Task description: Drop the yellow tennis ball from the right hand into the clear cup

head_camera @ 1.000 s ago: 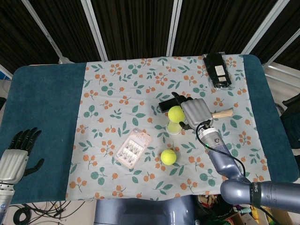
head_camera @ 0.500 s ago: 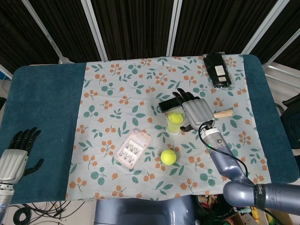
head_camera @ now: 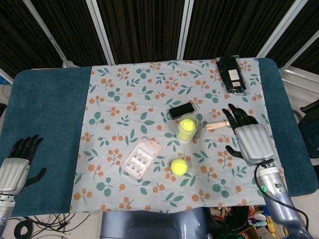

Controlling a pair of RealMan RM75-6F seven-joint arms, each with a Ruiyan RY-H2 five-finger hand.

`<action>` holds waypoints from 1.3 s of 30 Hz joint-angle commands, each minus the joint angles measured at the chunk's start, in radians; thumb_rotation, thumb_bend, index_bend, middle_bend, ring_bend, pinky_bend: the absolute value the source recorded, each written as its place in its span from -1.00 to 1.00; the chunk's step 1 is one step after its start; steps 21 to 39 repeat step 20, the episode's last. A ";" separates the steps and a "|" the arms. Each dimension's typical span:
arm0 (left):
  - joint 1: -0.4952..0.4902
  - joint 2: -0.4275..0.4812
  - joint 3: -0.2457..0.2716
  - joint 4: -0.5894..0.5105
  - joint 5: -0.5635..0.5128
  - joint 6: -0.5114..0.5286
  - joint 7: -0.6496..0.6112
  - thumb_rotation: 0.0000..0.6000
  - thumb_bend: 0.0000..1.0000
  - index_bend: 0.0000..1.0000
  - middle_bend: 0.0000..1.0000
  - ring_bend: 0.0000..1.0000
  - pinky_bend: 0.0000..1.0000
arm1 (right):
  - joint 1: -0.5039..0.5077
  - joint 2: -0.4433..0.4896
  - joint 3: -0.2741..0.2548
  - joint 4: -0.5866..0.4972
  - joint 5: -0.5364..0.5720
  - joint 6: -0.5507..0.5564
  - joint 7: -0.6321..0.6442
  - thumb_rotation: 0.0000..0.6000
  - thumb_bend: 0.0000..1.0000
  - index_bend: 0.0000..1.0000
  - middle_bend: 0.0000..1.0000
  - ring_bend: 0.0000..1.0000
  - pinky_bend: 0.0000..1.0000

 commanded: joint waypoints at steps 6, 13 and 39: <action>0.001 -0.003 -0.004 -0.007 -0.002 0.005 0.009 1.00 -0.44 -0.96 -0.96 -1.00 -0.91 | -0.397 -0.227 -0.235 0.427 -0.326 0.307 0.191 1.00 -0.72 -1.00 -1.00 -0.88 -0.61; 0.010 -0.004 0.014 -0.015 0.042 0.031 0.009 1.00 -0.44 -0.97 -0.96 -1.00 -0.91 | -0.464 -0.312 -0.196 0.639 -0.274 0.283 0.302 1.00 -0.66 -1.00 -1.00 -0.88 -0.63; 0.013 -0.004 0.027 -0.002 0.066 0.036 0.024 1.00 -0.44 -0.97 -0.96 -1.00 -0.91 | -0.470 -0.329 -0.161 0.682 -0.291 0.248 0.341 1.00 -0.66 -1.00 -1.00 -0.88 -0.63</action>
